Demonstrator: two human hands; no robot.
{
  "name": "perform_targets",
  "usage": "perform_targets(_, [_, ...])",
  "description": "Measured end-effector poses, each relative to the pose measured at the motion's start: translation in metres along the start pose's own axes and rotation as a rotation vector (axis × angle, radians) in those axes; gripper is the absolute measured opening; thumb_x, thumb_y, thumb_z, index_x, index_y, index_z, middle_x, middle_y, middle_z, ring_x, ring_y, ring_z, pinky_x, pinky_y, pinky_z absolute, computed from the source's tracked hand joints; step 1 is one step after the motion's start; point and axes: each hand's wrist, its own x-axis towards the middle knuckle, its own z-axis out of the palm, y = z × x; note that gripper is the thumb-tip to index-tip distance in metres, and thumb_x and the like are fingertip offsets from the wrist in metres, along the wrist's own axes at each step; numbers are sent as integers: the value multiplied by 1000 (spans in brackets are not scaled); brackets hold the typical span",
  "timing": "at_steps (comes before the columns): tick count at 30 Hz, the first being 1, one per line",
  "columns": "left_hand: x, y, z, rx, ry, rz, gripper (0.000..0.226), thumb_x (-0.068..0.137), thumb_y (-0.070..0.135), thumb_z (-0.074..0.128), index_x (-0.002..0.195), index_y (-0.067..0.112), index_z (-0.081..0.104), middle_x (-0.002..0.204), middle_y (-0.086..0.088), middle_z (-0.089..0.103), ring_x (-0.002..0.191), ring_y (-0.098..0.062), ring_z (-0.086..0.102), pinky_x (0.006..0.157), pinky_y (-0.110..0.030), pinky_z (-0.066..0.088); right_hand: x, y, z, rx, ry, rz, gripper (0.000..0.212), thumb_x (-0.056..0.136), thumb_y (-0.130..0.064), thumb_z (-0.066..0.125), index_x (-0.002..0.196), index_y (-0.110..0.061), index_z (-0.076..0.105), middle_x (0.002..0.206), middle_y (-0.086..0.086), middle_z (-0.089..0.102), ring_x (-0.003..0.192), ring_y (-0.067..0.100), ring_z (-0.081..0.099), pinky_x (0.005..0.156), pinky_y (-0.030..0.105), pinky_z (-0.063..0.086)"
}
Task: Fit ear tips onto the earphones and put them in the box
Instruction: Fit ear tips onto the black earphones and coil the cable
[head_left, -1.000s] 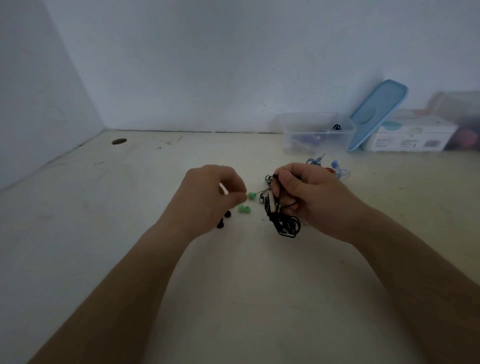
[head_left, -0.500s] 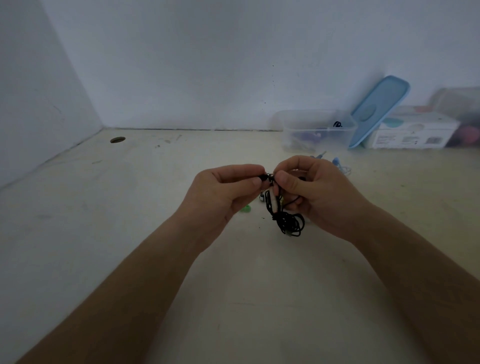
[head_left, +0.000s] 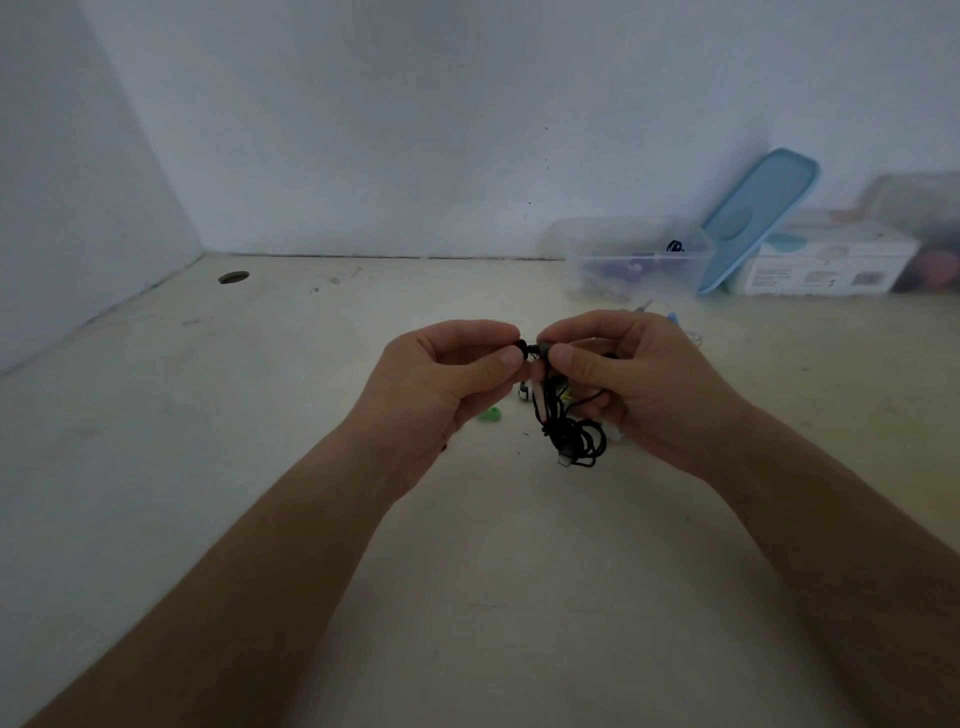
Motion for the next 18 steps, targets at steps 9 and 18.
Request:
perform_targets(9, [1,-1,0,53,-26,42,32,61,8,74,93,6,72,89,-10,76,85,-18,72,76,-20,57,0,1,-1,-63,-4,-41,14,80,-10,68,93,-8,71,81,13,74,52,10,53,51,20,47])
perform_targets(18, [1,0,-2,89,-47,51,20,82,-6,64,95,6,74,92,-13,76,88,-21,74,76,-20,57,0,2,-4,-191,31,-67,10,89,-5,67,94,-12,73,88,15,76,59,15,59,55,23,51])
